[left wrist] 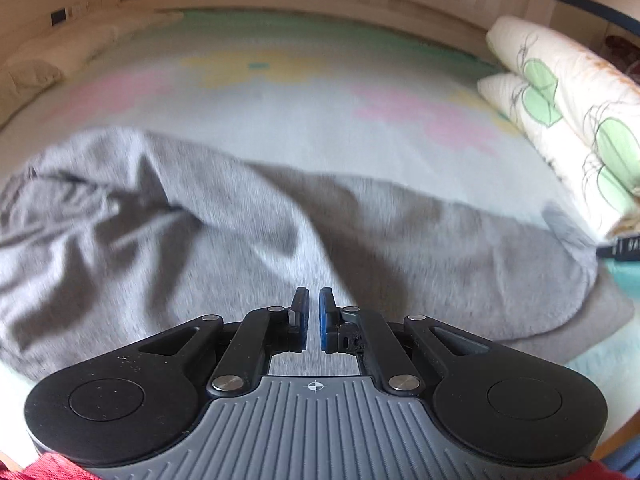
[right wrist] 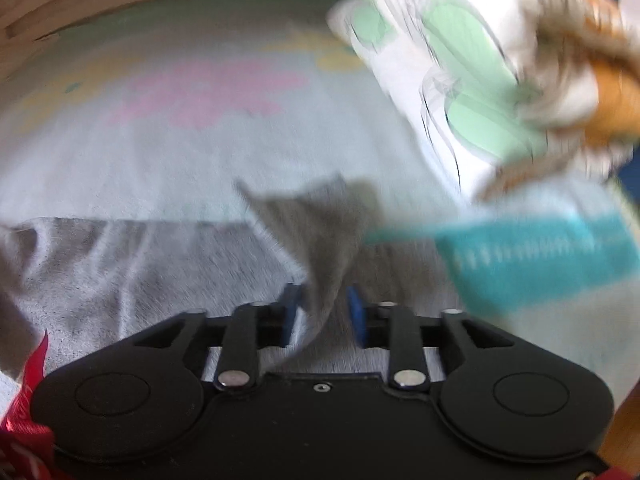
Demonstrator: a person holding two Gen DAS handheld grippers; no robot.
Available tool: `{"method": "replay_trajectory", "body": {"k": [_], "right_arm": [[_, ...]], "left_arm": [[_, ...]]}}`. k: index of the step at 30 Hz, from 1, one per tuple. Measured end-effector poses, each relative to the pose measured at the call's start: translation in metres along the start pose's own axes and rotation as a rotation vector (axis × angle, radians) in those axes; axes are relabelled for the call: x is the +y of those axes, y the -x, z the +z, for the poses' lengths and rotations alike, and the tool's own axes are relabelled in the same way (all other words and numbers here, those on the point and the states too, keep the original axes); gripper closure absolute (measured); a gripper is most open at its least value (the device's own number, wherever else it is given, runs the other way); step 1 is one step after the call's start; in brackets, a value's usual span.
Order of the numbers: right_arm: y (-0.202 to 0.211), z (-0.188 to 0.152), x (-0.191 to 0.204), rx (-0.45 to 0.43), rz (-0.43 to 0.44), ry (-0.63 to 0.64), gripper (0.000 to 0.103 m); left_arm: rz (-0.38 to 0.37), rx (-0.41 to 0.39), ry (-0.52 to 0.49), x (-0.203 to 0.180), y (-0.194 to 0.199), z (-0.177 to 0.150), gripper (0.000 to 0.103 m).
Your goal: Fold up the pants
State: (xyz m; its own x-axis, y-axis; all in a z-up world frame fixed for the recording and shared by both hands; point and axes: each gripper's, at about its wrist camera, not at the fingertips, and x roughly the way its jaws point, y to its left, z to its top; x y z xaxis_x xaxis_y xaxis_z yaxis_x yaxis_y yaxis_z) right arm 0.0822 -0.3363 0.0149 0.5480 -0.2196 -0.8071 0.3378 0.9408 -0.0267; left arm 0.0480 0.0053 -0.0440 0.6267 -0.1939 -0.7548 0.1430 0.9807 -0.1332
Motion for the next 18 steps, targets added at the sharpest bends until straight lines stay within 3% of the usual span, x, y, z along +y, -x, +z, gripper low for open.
{"method": "replay_trajectory", "body": {"k": [2, 6, 14, 16, 17, 18], "right_arm": [[0.009, -0.001, 0.012, -0.042, -0.009, 0.054, 0.049], [-0.001, 0.003, 0.045, -0.093, -0.032, 0.170, 0.049], [-0.047, -0.015, 0.103, -0.073, -0.149, 0.435, 0.050], [-0.054, -0.018, 0.103, -0.067, -0.168, 0.446, 0.060], [-0.054, -0.018, 0.099, -0.065, -0.173, 0.431, 0.088], [-0.053, -0.016, 0.093, -0.061, -0.164, 0.400, 0.093]], "left_arm": [[0.000, 0.010, -0.010, 0.000, -0.003, -0.005, 0.098], [-0.009, 0.023, -0.023, 0.000, -0.004, -0.009, 0.098], [-0.006, 0.051, 0.007, 0.008, -0.010, -0.010, 0.097], [-0.001, 0.063, 0.011, 0.008, -0.012, -0.011, 0.097], [0.001, 0.067, 0.013, 0.009, -0.013, -0.011, 0.097], [0.001, 0.069, 0.015, 0.008, -0.013, -0.011, 0.097]]}}
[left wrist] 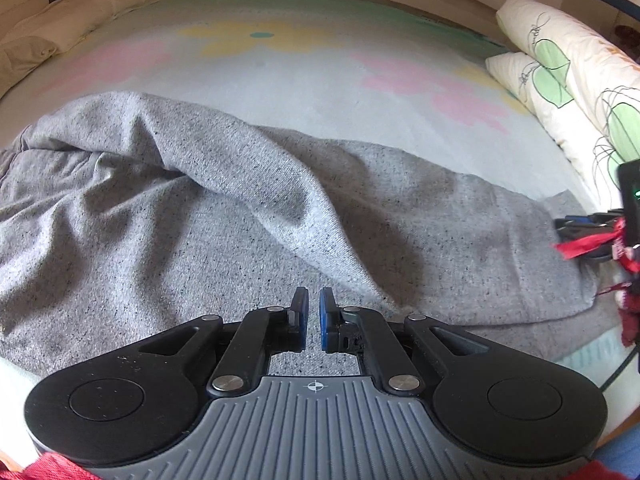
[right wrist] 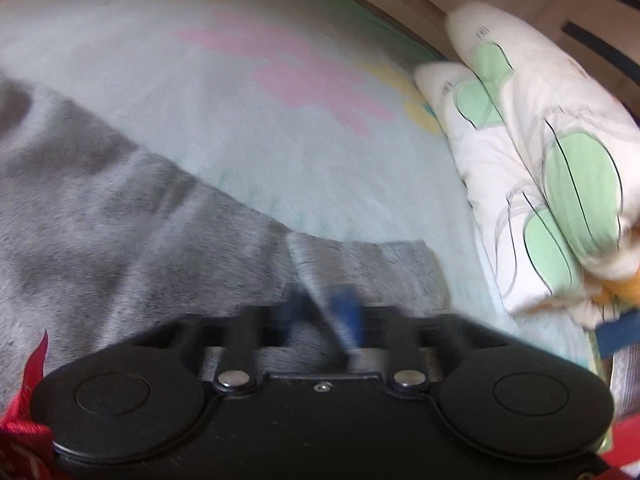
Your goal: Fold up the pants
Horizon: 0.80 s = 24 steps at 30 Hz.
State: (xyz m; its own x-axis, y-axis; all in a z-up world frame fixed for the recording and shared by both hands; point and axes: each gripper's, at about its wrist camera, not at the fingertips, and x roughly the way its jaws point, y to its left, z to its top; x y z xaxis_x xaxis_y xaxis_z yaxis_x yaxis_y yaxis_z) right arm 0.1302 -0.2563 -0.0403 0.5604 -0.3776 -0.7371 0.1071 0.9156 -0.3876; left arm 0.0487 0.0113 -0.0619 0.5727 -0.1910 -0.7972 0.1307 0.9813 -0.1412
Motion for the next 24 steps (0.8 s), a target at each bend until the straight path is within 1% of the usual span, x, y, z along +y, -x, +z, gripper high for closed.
{"method": "replay_trajectory", "body": {"k": [2, 5, 6, 8, 10, 12, 13, 14, 15, 17, 19, 20, 22, 24], "right_arm": [[0.008, -0.002, -0.021, -0.017, 0.035, -0.101, 0.093], [0.030, -0.013, -0.063, -0.041, 0.024, -0.253, 0.093], [0.036, -0.020, -0.079, -0.036, 0.014, -0.301, 0.093], [0.040, -0.036, -0.106, 0.006, -0.005, -0.395, 0.092], [0.032, -0.055, -0.128, 0.092, -0.029, -0.479, 0.089], [0.022, -0.067, -0.141, 0.171, -0.037, -0.552, 0.086], [0.018, -0.071, -0.145, 0.198, -0.039, -0.577, 0.086], [0.018, -0.073, -0.146, 0.209, -0.044, -0.595, 0.082], [0.021, -0.073, -0.146, 0.197, -0.054, -0.605, 0.080], [0.031, -0.065, -0.141, 0.145, -0.063, -0.588, 0.080], [0.044, -0.053, -0.134, 0.059, -0.057, -0.574, 0.079], [0.051, -0.048, -0.130, 0.019, -0.038, -0.567, 0.076], [0.061, -0.032, -0.119, -0.055, 0.047, -0.544, 0.074], [0.070, -0.019, -0.102, -0.120, 0.176, -0.523, 0.073]], "left_arm": [[-0.003, -0.003, 0.005, -0.001, 0.001, 0.002, 0.097], [-0.011, -0.015, 0.013, -0.003, 0.003, 0.006, 0.097], [-0.014, -0.020, 0.015, -0.003, 0.004, 0.008, 0.097], [-0.014, -0.028, 0.018, -0.004, 0.005, 0.011, 0.097], [-0.013, -0.029, 0.021, -0.002, 0.005, 0.012, 0.097], [-0.006, -0.028, 0.031, 0.002, 0.005, 0.012, 0.097], [-0.003, -0.026, 0.038, 0.005, 0.006, 0.013, 0.097], [0.000, -0.025, 0.048, 0.008, 0.007, 0.013, 0.097], [0.004, -0.027, 0.059, 0.012, 0.008, 0.013, 0.097], [0.014, -0.034, 0.074, 0.019, 0.009, 0.016, 0.097], [0.024, -0.041, 0.091, 0.026, 0.011, 0.019, 0.097], [0.029, -0.044, 0.100, 0.030, 0.012, 0.021, 0.097], [0.041, -0.051, 0.116, 0.039, 0.015, 0.024, 0.097], [0.058, -0.056, 0.133, 0.052, 0.019, 0.030, 0.097]]}}
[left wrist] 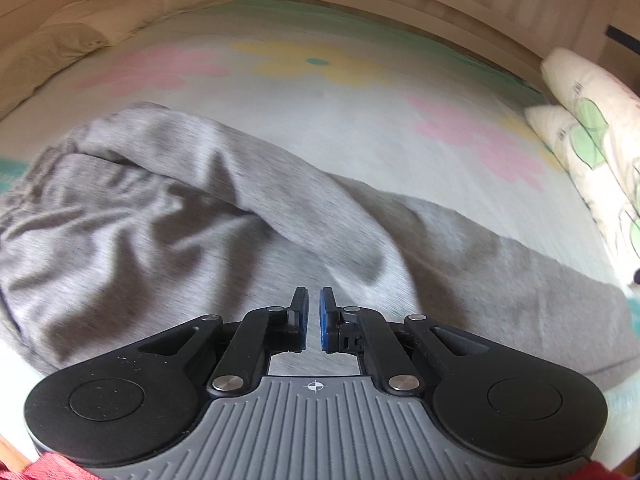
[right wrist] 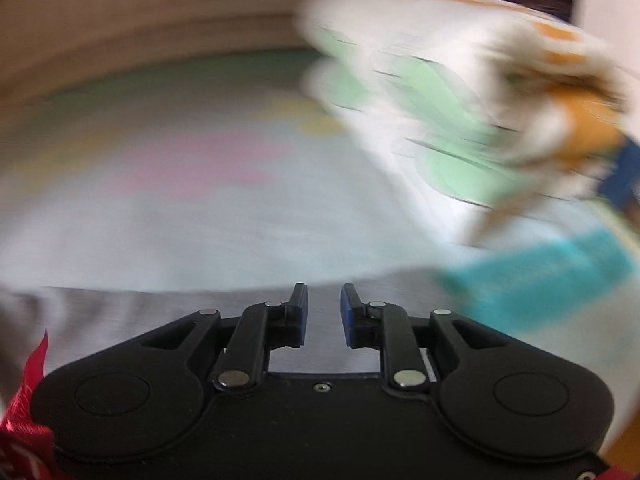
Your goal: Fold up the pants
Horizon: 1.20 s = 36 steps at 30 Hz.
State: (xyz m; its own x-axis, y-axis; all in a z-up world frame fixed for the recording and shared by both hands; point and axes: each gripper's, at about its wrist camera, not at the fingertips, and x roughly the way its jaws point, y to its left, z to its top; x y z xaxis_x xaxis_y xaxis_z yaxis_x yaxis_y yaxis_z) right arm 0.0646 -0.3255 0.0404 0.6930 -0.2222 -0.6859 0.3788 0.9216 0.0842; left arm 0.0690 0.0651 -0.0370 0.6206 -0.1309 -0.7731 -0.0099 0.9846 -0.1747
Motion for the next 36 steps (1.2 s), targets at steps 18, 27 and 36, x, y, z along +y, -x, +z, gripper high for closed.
{"method": "replay_trajectory", "body": {"k": [18, 27, 36], "right_arm": [[0.000, 0.002, 0.233, 0.010, 0.702, 0.465, 0.055], [-0.036, 0.003, 0.304, 0.108, 0.807, 0.533, 0.042], [-0.103, 0.011, 0.342, 0.367, 0.944, 0.448, 0.039]], "left_arm": [[0.226, 0.125, 0.047, 0.149, -0.046, 0.064, 0.097], [0.390, 0.156, 0.046, 0.184, -0.067, 0.073, 0.096], [0.370, 0.170, 0.169, 0.204, -0.063, 0.081, 0.096]]}}
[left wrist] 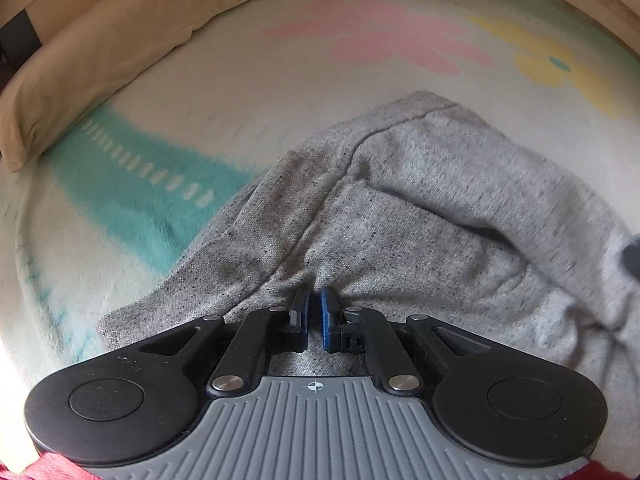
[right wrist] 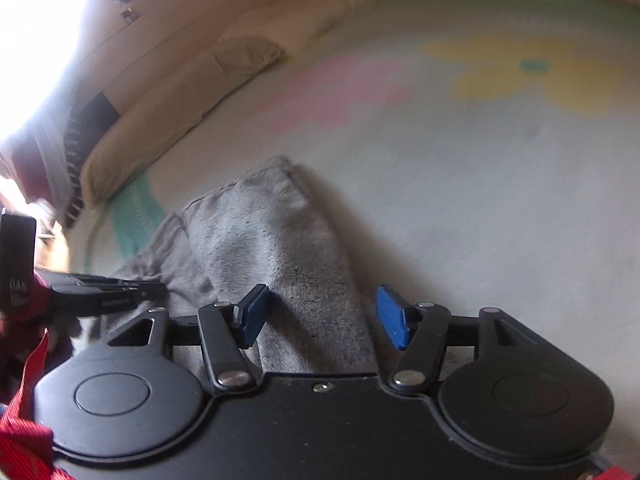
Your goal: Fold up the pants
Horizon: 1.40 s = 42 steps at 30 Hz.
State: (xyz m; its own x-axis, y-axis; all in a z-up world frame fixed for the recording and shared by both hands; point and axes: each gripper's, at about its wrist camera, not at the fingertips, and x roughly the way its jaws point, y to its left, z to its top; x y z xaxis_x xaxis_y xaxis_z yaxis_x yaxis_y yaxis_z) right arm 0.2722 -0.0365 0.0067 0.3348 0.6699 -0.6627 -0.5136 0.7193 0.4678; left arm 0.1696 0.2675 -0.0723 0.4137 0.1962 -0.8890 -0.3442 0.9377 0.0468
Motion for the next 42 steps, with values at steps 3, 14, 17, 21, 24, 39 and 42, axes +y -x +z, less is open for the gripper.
{"method": "replay_trajectory", "body": {"k": [3, 14, 17, 21, 24, 39, 42], "right_arm": [[-0.005, 0.000, -0.005, 0.040, 0.076, -0.058, 0.057], [0.040, -0.077, 0.148, -0.140, -0.014, 0.560, 0.082], [0.015, -0.118, 0.171, -0.042, -0.066, 0.719, 0.078], [0.005, -0.148, 0.181, -0.013, -0.112, 0.794, 0.062], [0.021, -0.144, 0.188, -0.095, -0.067, 0.737, 0.047], [-0.041, -0.123, 0.252, -0.206, -0.152, 0.841, 0.048], [-0.056, -0.122, 0.254, -0.176, -0.194, 0.865, 0.060]], "left_arm": [[-0.041, -0.043, 0.047, 0.005, 0.019, 0.008, 0.096], [-0.087, -0.287, 0.162, 0.020, 0.087, 0.038, 0.096], [-0.059, -0.315, 0.174, 0.026, 0.092, 0.040, 0.096], [-0.058, -0.313, 0.201, 0.038, 0.094, 0.041, 0.096], [-0.068, -0.315, 0.233, 0.048, 0.097, 0.043, 0.096], [-0.057, -0.329, 0.259, 0.080, 0.110, 0.043, 0.096], [-0.065, -0.321, 0.266, 0.083, 0.109, 0.042, 0.096]]}}
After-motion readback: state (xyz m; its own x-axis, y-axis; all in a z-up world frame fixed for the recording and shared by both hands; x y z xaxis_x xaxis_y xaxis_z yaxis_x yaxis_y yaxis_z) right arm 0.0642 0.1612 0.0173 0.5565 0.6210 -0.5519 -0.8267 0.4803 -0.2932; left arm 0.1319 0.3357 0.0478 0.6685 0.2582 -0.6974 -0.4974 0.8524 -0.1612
